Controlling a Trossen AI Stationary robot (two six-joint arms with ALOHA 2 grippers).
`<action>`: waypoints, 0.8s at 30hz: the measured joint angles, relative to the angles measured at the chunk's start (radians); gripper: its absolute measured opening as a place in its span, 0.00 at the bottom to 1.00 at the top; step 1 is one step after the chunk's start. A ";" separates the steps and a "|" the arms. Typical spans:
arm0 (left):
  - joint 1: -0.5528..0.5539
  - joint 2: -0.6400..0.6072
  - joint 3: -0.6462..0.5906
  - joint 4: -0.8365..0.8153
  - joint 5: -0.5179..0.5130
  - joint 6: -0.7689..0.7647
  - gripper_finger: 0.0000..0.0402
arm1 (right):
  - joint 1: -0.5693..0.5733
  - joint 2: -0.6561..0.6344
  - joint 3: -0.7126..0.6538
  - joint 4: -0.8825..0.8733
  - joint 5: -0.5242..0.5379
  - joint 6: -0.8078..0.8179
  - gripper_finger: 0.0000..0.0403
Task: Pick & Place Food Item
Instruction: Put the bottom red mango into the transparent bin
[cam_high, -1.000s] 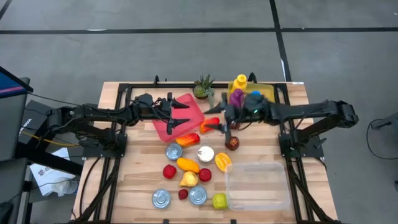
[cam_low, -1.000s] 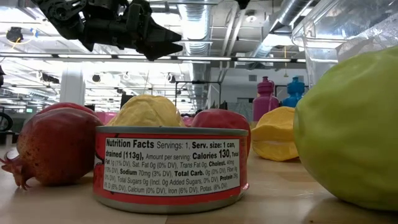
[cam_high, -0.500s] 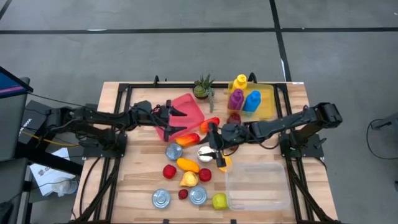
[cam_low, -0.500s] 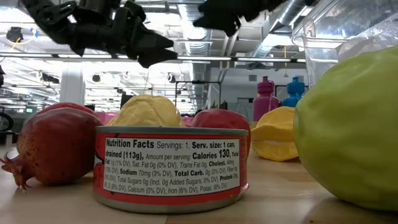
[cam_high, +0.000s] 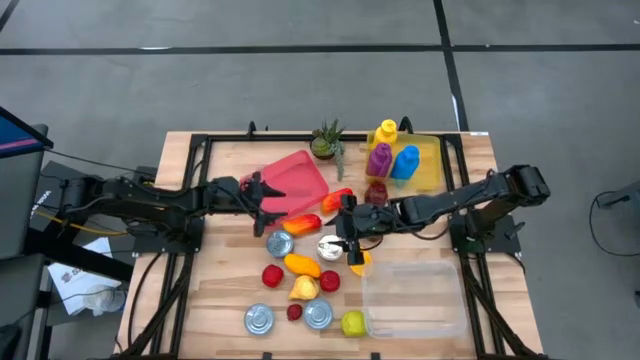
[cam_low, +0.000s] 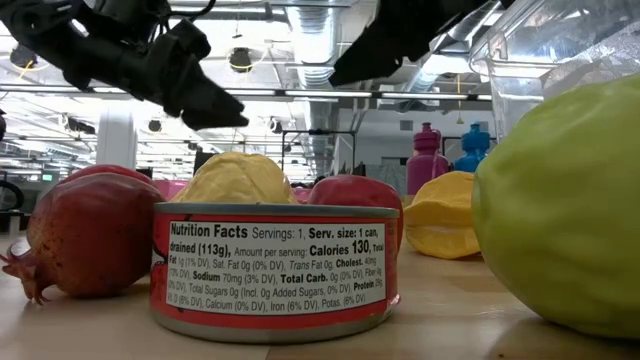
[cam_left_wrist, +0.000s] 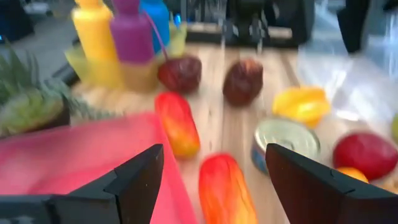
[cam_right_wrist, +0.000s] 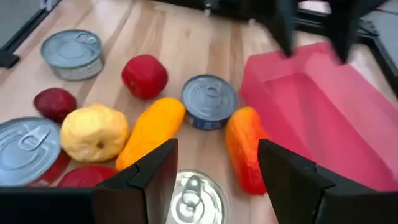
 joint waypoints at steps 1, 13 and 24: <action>-0.014 0.001 0.010 -0.037 -0.011 -0.003 0.69 | 0.000 0.002 0.000 -0.005 0.000 0.000 0.53; -0.122 0.134 0.150 -0.230 -0.089 -0.021 0.69 | 0.006 0.003 0.000 -0.091 0.000 0.018 0.53; -0.131 0.313 0.287 -0.348 -0.156 0.026 0.69 | 0.063 0.003 0.000 -0.123 0.085 0.021 0.53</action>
